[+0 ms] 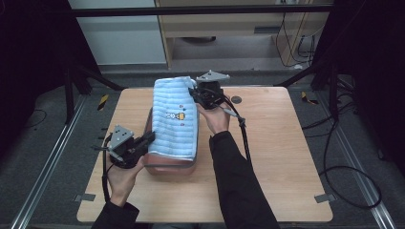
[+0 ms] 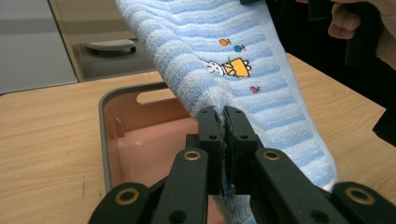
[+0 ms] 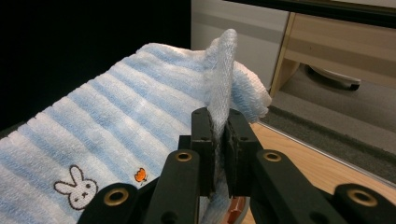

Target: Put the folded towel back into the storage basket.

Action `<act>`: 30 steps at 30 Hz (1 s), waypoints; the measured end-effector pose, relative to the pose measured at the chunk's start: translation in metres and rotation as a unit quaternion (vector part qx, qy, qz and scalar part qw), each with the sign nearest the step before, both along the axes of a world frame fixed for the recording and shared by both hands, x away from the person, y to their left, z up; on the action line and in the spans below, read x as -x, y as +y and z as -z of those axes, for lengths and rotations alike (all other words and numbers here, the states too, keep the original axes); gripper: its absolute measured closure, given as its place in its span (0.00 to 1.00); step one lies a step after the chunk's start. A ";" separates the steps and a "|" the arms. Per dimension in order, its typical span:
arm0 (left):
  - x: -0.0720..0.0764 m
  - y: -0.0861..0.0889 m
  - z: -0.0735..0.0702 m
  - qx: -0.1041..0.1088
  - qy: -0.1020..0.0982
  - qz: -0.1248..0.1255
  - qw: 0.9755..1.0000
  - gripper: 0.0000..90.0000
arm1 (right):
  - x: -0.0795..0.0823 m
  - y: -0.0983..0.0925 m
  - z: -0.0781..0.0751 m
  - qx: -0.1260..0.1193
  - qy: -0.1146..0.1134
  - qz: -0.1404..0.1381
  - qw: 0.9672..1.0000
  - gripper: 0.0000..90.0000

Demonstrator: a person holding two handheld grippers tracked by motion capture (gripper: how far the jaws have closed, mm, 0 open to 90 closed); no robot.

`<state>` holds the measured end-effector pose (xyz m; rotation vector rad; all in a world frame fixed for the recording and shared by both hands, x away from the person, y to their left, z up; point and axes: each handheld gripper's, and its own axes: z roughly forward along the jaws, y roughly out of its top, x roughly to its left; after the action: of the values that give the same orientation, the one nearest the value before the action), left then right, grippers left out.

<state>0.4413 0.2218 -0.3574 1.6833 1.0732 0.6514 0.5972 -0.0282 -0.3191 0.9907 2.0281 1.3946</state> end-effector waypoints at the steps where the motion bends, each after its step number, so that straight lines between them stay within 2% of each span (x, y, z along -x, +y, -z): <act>1: -0.001 0.001 0.002 -0.003 0.002 -0.003 1.000 0.96 | -0.001 0.001 0.001 -0.001 0.002 0.000 1.000 0.93; 12: -0.011 0.005 0.015 -0.014 0.015 -0.011 1.000 0.96 | -0.012 0.012 0.018 0.011 0.012 0.000 1.000 0.93; 17: -0.013 0.004 0.022 -0.021 0.029 -0.017 0.999 0.96 | -0.017 0.016 0.031 0.017 0.023 0.000 1.000 0.93; 19: -0.016 0.001 0.029 -0.031 0.036 -0.015 0.999 0.96 | -0.017 0.018 0.035 0.020 0.027 0.000 0.999 0.93; 23: -0.016 -0.002 0.035 -0.047 0.039 -0.015 0.998 0.96 | -0.018 0.020 0.042 0.026 0.029 0.000 0.999 0.93; 30: -0.017 -0.003 0.045 -0.058 0.051 -0.017 0.997 0.96 | -0.019 0.020 0.056 0.032 0.041 0.003 0.999 0.93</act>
<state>0.4579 0.2191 -0.4020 1.8185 1.1563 0.6663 0.6158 -0.0079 -0.3756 1.0422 2.1135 1.2980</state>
